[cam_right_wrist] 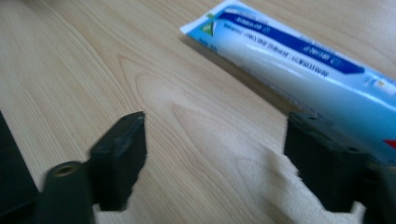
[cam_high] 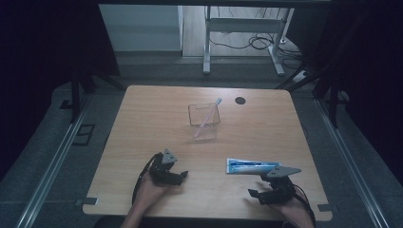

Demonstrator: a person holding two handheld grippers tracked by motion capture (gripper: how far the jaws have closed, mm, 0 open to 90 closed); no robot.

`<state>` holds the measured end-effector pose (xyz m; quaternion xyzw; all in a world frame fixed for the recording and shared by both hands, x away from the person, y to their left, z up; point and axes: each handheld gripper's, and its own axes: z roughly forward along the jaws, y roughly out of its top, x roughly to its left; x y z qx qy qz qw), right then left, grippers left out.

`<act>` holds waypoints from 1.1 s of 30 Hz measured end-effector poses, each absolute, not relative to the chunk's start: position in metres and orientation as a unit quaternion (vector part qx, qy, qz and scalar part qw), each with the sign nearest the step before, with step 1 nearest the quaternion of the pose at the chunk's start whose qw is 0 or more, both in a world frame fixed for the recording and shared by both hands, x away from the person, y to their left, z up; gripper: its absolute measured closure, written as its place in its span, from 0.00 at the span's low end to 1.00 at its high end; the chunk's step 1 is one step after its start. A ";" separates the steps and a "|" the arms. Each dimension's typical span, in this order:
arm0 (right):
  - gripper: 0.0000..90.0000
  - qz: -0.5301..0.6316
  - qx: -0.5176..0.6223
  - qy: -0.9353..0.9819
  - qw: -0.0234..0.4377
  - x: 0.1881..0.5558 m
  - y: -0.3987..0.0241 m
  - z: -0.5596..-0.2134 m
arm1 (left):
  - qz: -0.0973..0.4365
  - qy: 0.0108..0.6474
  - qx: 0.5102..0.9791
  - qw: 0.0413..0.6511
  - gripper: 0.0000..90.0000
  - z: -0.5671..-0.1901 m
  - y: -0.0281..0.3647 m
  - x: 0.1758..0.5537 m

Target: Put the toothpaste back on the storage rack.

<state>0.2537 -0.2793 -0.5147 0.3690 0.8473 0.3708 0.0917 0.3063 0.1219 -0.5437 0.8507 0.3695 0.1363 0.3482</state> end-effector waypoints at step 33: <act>0.93 0.337 0.352 0.868 0.099 0.301 -0.228 -0.520 | 0.136 0.370 0.850 0.348 0.19 -0.544 0.122 0.306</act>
